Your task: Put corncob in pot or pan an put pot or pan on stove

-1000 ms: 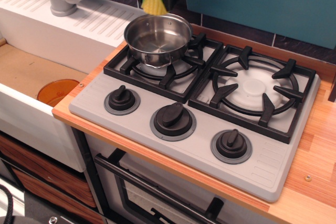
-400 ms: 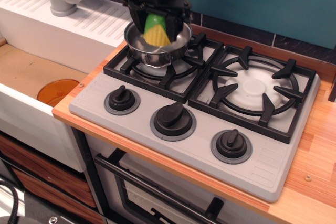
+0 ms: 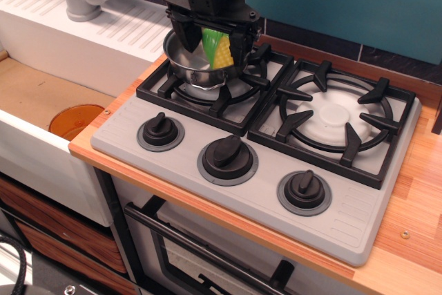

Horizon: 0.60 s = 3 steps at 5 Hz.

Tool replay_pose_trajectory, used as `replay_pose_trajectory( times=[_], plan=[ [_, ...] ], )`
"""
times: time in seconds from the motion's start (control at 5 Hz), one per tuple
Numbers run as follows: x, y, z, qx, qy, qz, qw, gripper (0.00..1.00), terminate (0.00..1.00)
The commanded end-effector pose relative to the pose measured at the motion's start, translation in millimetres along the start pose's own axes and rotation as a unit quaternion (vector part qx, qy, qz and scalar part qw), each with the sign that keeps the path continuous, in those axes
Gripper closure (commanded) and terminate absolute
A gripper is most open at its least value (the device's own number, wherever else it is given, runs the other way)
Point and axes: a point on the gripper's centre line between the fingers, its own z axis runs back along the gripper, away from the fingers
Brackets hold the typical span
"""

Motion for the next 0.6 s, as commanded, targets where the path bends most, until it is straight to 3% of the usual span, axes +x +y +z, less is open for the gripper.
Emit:
replay_pose_trajectory(
  times=[0.0,0.4],
  plan=[
    [9,-5,36,0.002,-0.020,-0.001,0.9998,0.00,0.00],
    [11,-8,49,0.003,-0.012,-0.006,0.9999,0.00,0.00]
  ],
)
